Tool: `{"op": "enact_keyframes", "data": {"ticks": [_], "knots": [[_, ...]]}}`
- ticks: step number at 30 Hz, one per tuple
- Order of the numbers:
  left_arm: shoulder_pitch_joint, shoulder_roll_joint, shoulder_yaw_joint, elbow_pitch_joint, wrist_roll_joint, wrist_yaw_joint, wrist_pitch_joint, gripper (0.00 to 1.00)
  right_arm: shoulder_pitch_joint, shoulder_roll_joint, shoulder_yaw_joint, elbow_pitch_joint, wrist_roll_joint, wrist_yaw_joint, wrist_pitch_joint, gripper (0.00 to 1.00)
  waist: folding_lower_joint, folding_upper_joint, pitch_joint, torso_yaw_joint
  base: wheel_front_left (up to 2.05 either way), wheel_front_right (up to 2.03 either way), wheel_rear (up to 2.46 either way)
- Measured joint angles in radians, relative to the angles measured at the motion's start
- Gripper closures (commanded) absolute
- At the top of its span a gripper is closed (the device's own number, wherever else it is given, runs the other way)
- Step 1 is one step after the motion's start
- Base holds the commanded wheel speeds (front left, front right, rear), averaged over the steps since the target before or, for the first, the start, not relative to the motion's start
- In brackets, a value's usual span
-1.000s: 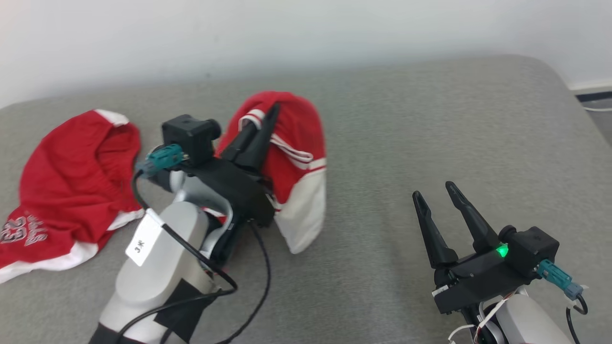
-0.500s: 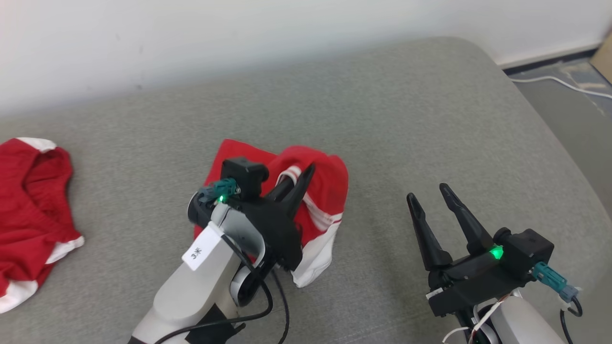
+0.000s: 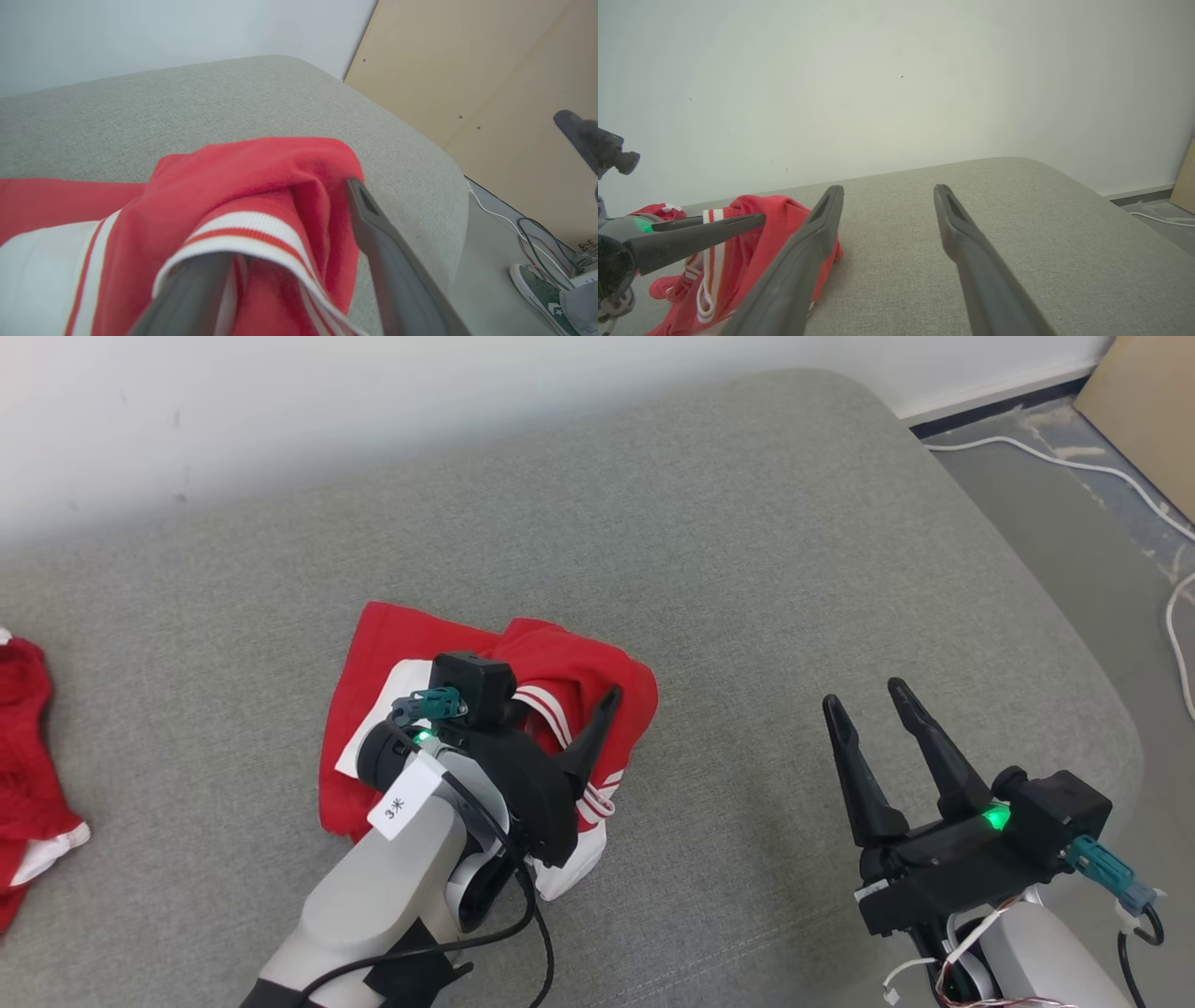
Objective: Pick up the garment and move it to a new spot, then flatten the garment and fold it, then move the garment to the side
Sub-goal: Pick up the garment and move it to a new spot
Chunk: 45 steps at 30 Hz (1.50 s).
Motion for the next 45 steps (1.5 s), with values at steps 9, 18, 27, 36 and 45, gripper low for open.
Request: {"op": "enact_keyframes", "data": {"ticks": [9,18,27,36,45], "knots": [[0.015,0.000,-0.097,-0.086,-0.043,0.000,-0.026,0.00,0.019,-0.017,-0.037,-0.002,0.000,0.000,0.000,0.00,0.0000,0.0000,-0.023,0.050,0.00,0.00,0.00],[0.173,0.056,-0.212,-0.239,-0.085,0.000,-0.044,0.00,0.066,-0.023,-0.056,-0.004,0.000,0.000,0.000,0.00,-0.0001,-0.0001,-0.061,0.120,0.00,0.00,0.00],[0.253,0.135,-0.147,-0.352,-0.112,0.000,-0.145,0.00,0.103,-0.036,-0.067,-0.018,0.000,0.000,0.000,0.00,-0.0001,-0.0001,-0.094,0.190,0.00,0.00,0.00],[0.353,0.220,-0.036,-0.426,-0.119,0.080,-0.203,0.00,0.107,-0.036,-0.021,-0.047,-0.003,0.000,0.000,0.00,-0.0001,-0.0001,-0.118,0.248,0.00,0.00,0.00],[0.424,0.241,0.038,-0.478,-0.123,0.140,-0.215,0.00,0.115,-0.042,0.047,-0.068,-0.011,0.000,0.000,0.00,-0.0001,-0.0001,-0.125,0.272,0.00,0.00,0.00]]}}
